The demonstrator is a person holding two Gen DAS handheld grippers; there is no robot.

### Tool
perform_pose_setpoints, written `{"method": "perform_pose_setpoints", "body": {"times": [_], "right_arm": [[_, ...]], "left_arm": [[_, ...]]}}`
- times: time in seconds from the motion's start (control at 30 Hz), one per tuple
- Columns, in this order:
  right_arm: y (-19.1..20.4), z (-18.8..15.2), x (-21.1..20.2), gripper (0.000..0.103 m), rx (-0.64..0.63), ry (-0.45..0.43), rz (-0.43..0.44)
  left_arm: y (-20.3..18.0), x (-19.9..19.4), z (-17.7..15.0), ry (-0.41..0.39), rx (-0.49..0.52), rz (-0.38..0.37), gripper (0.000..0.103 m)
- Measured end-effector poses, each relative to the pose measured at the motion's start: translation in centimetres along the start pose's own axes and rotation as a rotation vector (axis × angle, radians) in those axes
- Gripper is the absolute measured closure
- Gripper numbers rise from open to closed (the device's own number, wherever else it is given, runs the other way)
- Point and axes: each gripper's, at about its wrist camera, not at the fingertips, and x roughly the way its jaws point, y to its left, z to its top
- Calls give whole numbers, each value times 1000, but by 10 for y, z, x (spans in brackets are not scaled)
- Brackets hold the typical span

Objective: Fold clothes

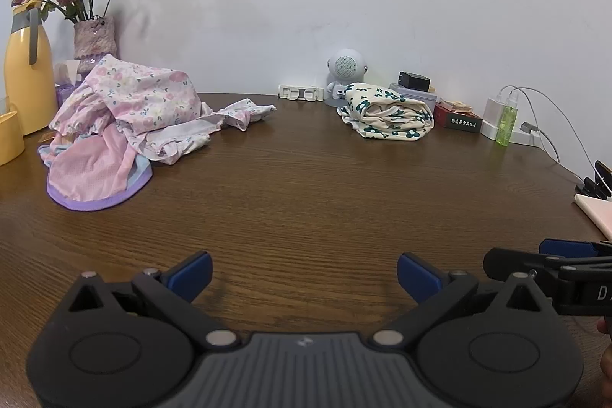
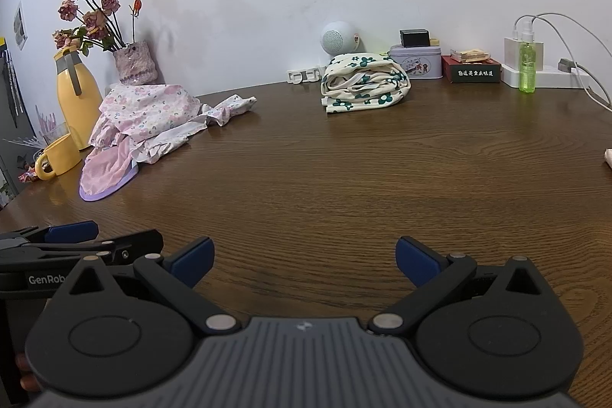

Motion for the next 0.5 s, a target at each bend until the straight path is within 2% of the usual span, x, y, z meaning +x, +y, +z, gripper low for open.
{"method": "perform_pose_setpoints", "body": {"times": [0.5], "right_arm": [[2, -1, -1, 0, 2, 2, 0]], "left_arm": [[3, 1, -1, 3, -1, 2, 0]]}}
